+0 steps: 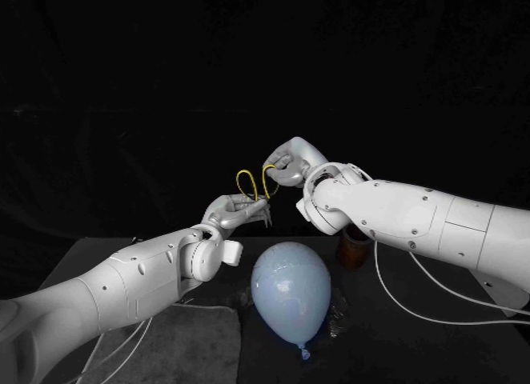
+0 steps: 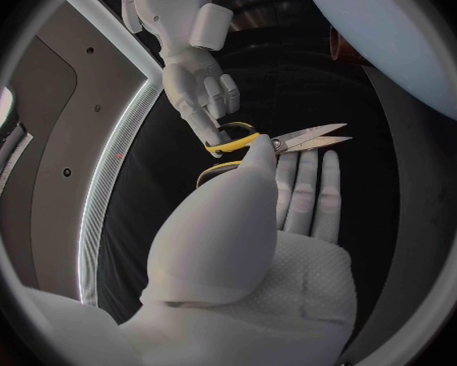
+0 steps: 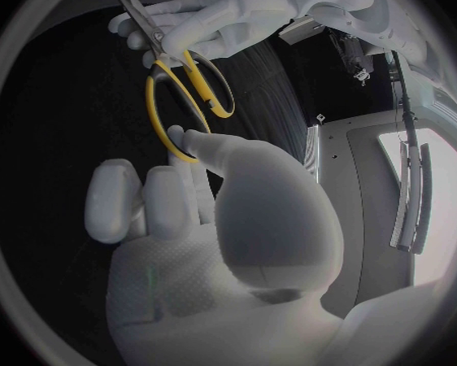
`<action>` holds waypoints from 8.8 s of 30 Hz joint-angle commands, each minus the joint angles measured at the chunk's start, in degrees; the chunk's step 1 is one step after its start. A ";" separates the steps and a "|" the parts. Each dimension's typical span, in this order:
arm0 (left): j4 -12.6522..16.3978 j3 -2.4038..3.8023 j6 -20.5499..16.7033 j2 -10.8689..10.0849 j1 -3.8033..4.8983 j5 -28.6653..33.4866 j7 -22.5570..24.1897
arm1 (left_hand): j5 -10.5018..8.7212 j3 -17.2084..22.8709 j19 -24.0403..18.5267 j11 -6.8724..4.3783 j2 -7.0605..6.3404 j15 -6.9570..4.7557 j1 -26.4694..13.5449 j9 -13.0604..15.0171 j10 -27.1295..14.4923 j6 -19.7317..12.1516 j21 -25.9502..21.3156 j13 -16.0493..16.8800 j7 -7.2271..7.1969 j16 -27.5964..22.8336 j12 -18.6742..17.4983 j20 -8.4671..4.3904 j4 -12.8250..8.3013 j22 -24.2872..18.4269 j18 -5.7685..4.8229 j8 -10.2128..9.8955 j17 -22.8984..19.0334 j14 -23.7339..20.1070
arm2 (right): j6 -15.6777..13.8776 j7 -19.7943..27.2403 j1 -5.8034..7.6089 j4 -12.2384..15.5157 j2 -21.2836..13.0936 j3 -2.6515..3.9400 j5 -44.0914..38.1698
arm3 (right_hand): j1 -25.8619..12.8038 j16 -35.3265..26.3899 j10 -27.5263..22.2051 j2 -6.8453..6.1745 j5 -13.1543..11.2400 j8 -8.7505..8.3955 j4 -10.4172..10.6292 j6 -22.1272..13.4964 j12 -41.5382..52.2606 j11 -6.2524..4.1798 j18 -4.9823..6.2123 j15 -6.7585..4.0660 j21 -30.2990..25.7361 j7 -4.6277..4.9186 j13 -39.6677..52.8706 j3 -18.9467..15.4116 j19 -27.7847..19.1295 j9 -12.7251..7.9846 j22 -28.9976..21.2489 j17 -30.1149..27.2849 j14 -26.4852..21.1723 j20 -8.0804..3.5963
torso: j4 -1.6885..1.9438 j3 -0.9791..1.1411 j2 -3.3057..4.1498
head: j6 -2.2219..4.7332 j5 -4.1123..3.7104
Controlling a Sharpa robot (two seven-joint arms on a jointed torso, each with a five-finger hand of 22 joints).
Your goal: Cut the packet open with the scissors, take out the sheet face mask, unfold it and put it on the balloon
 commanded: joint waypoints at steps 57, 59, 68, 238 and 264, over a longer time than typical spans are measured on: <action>-7.63 0.10 14.13 -4.76 1.78 -24.77 -7.15 | 0.17 31.02 4.68 -1.06 -9.67 -1.21 -14.93 13.47 4.26 -2.85 0.29 0.27 1.43 -1.72 -0.25 0.90 -5.84 0.15 -0.11 6.93 2.57 3.96 | 13.04 19.16 -1.13 2.53 -12.34 -0.54 -0.31 | 6.35 -54.18 -11.55 5.12 1.86 -12.77 -0.76 -3.57 2.03 3.51 6.62 4.47 -53.86 3.32 -0.97 -31.86 -15.95 -5.83 -51.22 -43.57 -13.22 4.26 | -0.08 0.13 -0.01 | -0.63 1.68; -8.12 0.09 15.47 -4.87 1.98 -26.27 -7.68 | 0.17 31.18 4.70 -1.08 -9.72 -1.23 -15.06 13.59 4.30 -2.85 0.30 0.27 1.42 -1.72 -0.25 0.89 -5.97 0.16 -0.10 6.99 2.61 3.99 | 13.76 18.98 -1.13 3.06 -12.39 -0.54 -3.76 | 6.03 -52.95 -10.24 4.62 1.56 -12.81 -0.47 -2.68 1.82 2.88 6.53 3.66 -51.68 2.84 -0.99 -30.99 -14.34 -6.04 -49.75 -42.25 -10.44 3.32 | -0.09 0.16 0.00 | -0.65 1.78; -9.92 0.07 21.27 -4.83 2.54 -31.46 -11.08 | 0.19 35.08 4.77 -1.08 -10.75 -1.21 -16.84 14.94 4.40 -3.01 0.49 0.26 1.45 -1.97 -0.30 0.84 -8.18 0.22 -0.05 7.14 3.00 4.02 | 13.12 16.50 -1.13 5.60 -10.77 -0.55 -26.05 | 3.63 -33.87 -7.02 0.50 -0.09 -14.17 4.29 -0.57 0.08 1.47 4.29 1.00 -27.43 1.56 -0.89 -26.08 -4.00 -7.12 -27.20 -26.85 1.37 0.47 | 0.04 -0.01 0.15 | -0.80 2.47; 3.29 -1.42 5.38 -21.11 6.06 1.97 -10.39 | 0.12 14.25 -1.32 2.39 -10.89 1.19 -37.34 12.58 -4.48 -8.05 -2.38 0.42 5.53 -3.10 0.83 0.95 -0.05 -0.12 -2.56 -1.24 3.93 -0.70 | 17.35 19.59 -4.81 12.25 -22.09 -2.45 40.34 | -14.18 16.44 16.41 1.94 -0.27 18.59 10.73 -2.13 86.37 -7.97 -2.76 -6.00 9.40 -7.72 85.33 -16.29 11.28 37.05 16.70 31.98 6.17 -5.67 | -0.20 0.30 -0.51 | -0.91 0.21; 13.46 -1.46 5.62 -27.12 3.04 3.09 -8.65 | 0.12 13.83 -0.87 2.43 -10.59 1.20 -36.07 12.34 -4.47 -7.83 -2.30 0.37 5.62 -3.09 0.76 0.95 -0.05 -0.11 -2.36 -1.42 3.94 -0.77 | 21.96 24.37 -8.92 25.33 -24.17 -2.47 53.60 | -2.83 7.82 0.70 10.00 -0.21 -12.60 1.06 -5.05 5.39 -0.14 0.67 0.29 -7.66 1.10 24.45 -4.88 3.29 17.60 8.33 15.01 2.75 -0.58 | -0.05 0.20 -0.64 | -0.75 0.18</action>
